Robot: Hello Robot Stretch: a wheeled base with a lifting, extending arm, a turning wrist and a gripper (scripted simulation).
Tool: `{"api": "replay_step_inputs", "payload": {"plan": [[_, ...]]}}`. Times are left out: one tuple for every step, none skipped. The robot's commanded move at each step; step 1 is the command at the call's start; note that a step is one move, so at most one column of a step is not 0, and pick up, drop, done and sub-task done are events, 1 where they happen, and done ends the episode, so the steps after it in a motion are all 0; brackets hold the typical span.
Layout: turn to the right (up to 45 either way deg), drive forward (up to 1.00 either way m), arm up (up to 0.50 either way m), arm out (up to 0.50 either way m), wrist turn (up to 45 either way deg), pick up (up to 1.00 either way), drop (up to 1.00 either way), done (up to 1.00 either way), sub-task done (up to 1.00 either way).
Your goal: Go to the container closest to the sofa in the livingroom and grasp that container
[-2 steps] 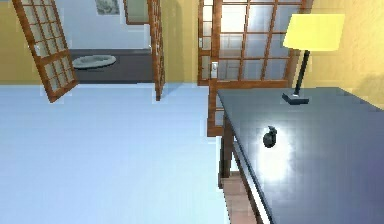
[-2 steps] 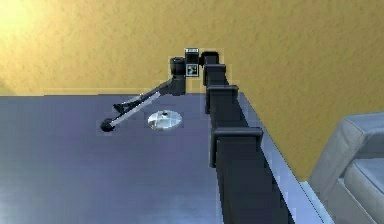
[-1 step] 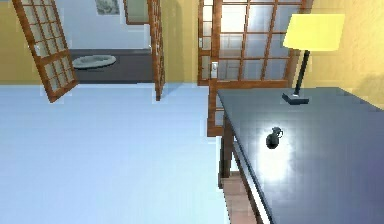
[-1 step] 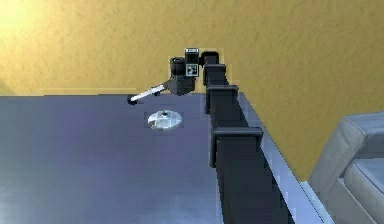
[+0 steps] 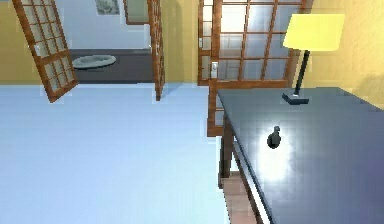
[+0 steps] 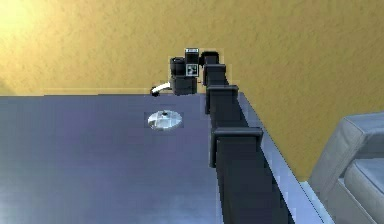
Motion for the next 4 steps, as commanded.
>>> {"api": "replay_step_inputs", "payload": {"plan": [[0.0, 0.00, -0.16, 0.00, 0.0, 0.00, 0.00, 0.00, 0.00], [0.0, 0.00, 0.00, 0.00, 0.0, 1.00, 0.00, 0.00, 0.00], [0.0, 0.00, 0.10, 0.00, 0.0, 0.00, 0.00, 0.00, 0.00], [0.0, 0.00, 0.00, 0.00, 0.0, 0.00, 0.00, 1.00, 0.00]]}}
